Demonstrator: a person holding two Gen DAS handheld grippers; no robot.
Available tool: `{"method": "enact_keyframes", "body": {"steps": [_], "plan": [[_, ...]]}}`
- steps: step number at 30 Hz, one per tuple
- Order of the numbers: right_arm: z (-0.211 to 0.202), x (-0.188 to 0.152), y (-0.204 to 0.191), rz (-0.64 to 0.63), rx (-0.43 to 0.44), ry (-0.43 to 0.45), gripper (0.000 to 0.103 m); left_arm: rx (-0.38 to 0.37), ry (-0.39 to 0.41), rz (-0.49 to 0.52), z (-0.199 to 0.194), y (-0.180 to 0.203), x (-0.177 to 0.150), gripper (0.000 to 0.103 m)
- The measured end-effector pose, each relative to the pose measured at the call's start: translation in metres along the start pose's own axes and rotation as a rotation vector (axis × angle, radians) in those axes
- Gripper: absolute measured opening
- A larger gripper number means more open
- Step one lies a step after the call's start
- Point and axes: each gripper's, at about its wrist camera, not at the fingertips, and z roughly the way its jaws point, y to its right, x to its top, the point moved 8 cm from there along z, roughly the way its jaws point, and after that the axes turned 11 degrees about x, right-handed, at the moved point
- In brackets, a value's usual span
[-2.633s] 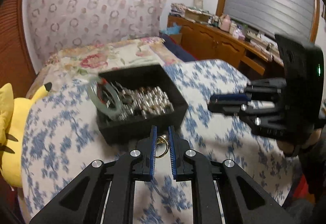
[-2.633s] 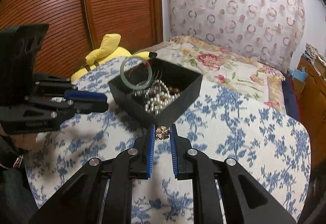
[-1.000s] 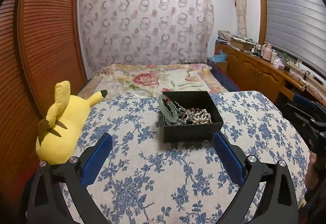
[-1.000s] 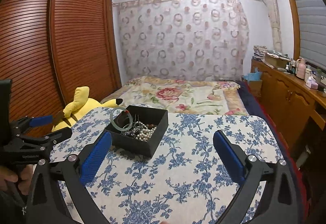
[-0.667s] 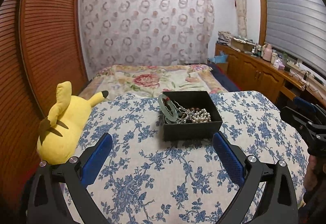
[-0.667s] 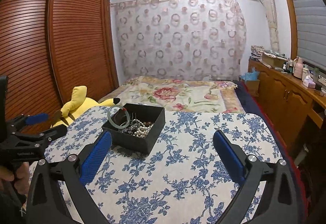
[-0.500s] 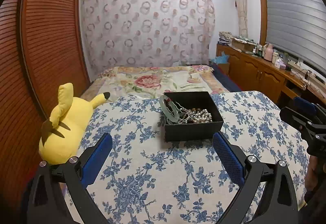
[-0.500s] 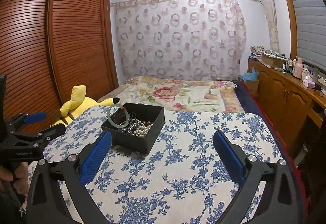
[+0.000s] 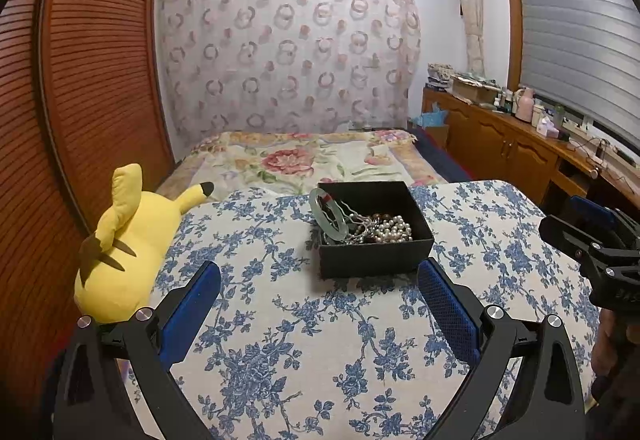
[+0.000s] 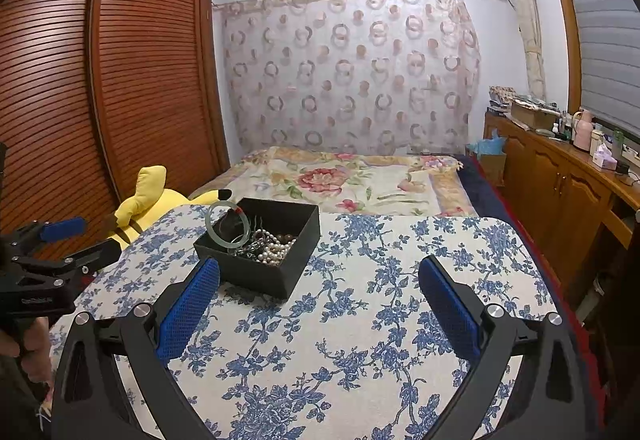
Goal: Organize jewelry
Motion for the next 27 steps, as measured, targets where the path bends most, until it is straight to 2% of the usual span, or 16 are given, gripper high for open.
{"method": "enact_keyframes", "body": {"steps": [27], "plan": [[0.0009, -0.0004, 0.0052, 0.01, -0.005, 0.005, 0.1, -0.011, 0.024, 0.001, -0.0106, 0.0073, 0.0069, 0.095]]}}
